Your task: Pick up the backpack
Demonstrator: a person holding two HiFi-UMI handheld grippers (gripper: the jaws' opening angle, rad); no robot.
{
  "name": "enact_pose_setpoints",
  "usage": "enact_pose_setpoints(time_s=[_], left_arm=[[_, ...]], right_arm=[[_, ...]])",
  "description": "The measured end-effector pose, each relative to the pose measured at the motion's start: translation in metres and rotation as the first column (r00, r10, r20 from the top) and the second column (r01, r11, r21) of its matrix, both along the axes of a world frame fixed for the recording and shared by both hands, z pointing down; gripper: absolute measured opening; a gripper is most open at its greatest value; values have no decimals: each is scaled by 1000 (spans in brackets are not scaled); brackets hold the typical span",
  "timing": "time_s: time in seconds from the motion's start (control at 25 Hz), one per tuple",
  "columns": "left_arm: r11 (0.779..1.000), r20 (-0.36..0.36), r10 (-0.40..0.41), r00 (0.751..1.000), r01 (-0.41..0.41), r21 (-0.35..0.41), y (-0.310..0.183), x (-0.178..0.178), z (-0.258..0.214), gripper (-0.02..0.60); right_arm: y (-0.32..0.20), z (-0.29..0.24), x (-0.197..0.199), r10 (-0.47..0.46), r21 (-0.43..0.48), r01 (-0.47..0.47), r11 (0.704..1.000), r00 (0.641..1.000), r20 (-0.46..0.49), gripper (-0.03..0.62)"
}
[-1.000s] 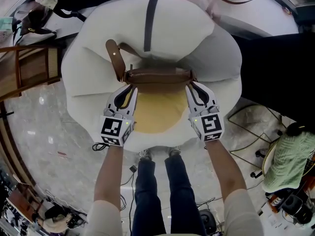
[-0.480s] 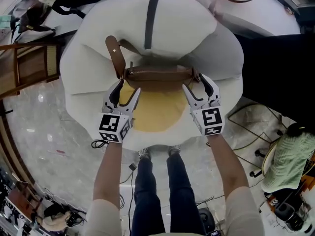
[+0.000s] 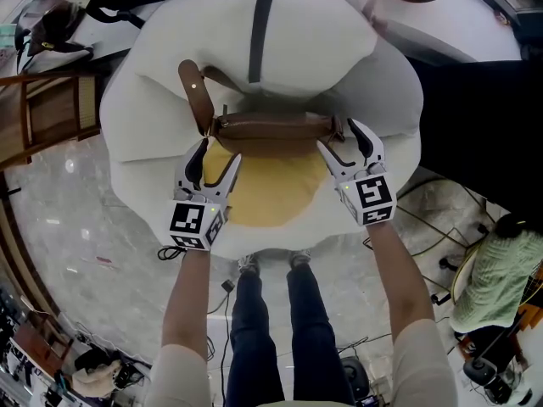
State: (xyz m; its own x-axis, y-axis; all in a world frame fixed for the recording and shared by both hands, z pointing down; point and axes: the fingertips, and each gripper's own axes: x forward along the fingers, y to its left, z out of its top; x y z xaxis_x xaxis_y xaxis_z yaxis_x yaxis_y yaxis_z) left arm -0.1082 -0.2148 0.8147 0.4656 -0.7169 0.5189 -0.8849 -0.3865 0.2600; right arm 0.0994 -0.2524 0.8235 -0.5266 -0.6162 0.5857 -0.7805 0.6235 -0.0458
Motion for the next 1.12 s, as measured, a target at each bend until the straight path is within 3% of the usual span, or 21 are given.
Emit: enact_pose_setpoints(time_s=[0.48,0.84,1.12], left_arm=[[999,-13,-30,999,30,-31,-18,-13,22,331],[1000,-44,-28,999,28,-8,-43,-23,30,345],[999,-72,38,997,-39,-9,-55,-7,35,345]], right_arm=[[-5,7,-10,-47,5,47,999,998,33,307],[-13,18,-11,-65,3,65,998,996,54,311],[-19,24,-15,-81,-15,82,996,992,93,311]])
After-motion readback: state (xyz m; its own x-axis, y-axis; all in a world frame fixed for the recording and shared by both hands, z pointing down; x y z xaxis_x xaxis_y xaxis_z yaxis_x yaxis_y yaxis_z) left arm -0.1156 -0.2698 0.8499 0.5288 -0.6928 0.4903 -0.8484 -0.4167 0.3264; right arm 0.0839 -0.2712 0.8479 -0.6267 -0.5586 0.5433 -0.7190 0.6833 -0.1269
